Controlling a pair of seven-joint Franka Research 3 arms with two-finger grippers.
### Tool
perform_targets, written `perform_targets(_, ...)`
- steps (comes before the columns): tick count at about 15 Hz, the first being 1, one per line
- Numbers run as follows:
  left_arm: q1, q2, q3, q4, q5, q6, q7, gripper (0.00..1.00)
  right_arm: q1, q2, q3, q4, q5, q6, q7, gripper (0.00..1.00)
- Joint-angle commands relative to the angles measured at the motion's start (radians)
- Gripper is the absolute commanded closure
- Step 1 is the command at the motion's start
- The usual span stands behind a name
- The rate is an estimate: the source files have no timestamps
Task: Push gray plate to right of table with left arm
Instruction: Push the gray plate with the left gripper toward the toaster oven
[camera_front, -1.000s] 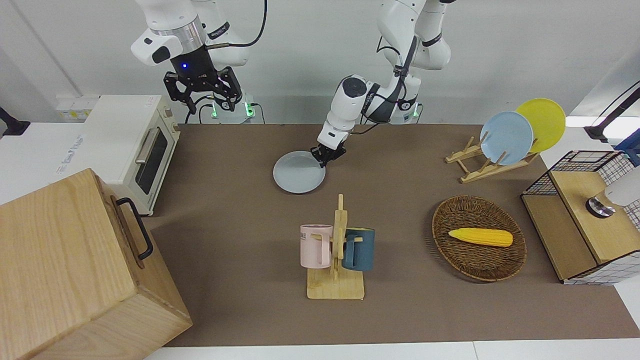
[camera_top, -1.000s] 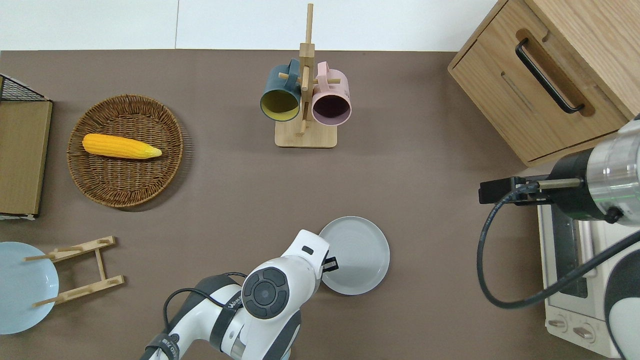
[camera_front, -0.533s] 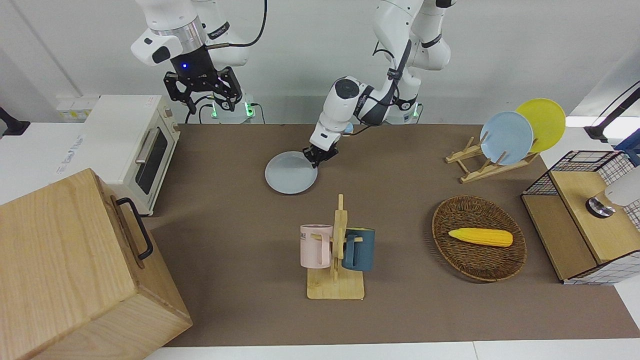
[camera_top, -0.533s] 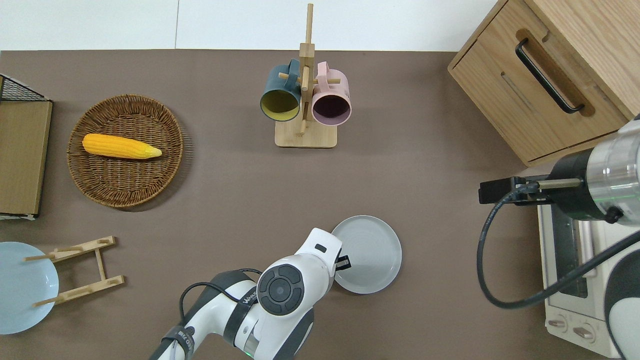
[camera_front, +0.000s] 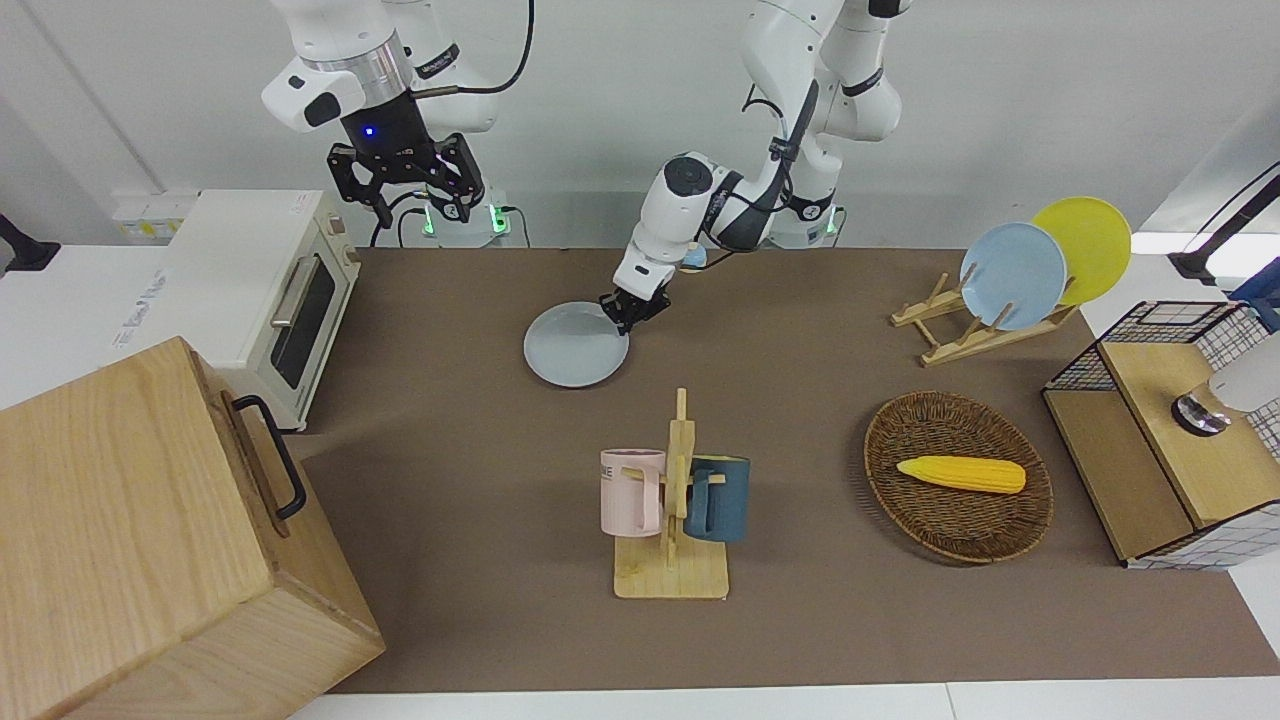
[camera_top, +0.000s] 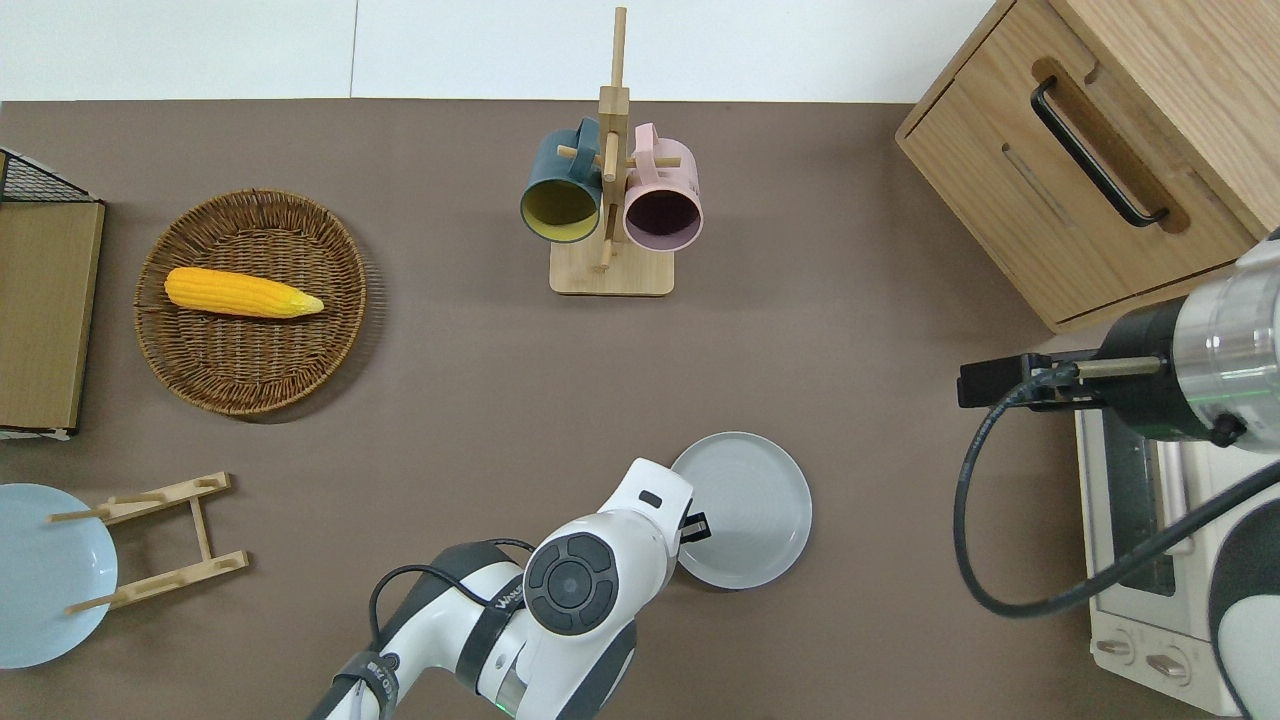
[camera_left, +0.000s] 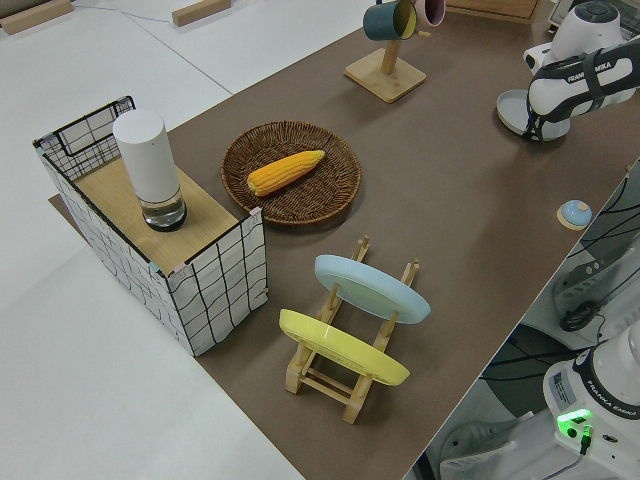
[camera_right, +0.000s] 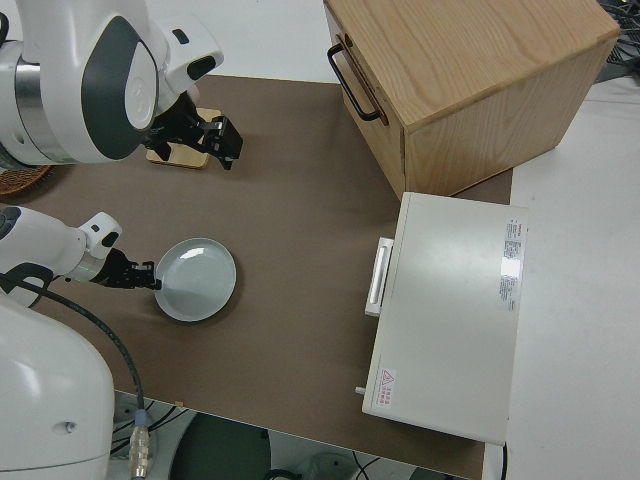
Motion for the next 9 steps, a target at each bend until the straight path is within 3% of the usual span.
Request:
perform_targets(1, -0.017, 0.016, 0.010, 0.012, 0.010, 0.014, -0.019, 0.93, -0.006, 0.006, 0.004, 0.014, 0.016, -0.005, 0.002, 0.005)
perform_targets(2, -0.019, 0.016, 0.008, 0.012, 0.010, 0.014, -0.016, 0.78, -0.006, 0.006, 0.004, 0.014, 0.016, -0.005, 0.002, 0.005)
perform_targets(3, -0.019, 0.016, 0.010, 0.012, 0.012, 0.011, -0.011, 0.55, -0.006, 0.006, 0.004, 0.014, 0.016, -0.005, 0.002, 0.005)
perform_targets(9, -0.017, 0.002, 0.010, 0.012, 0.068, -0.076, -0.010, 0.07, -0.006, 0.006, 0.004, 0.014, 0.016, -0.005, 0.002, 0.005)
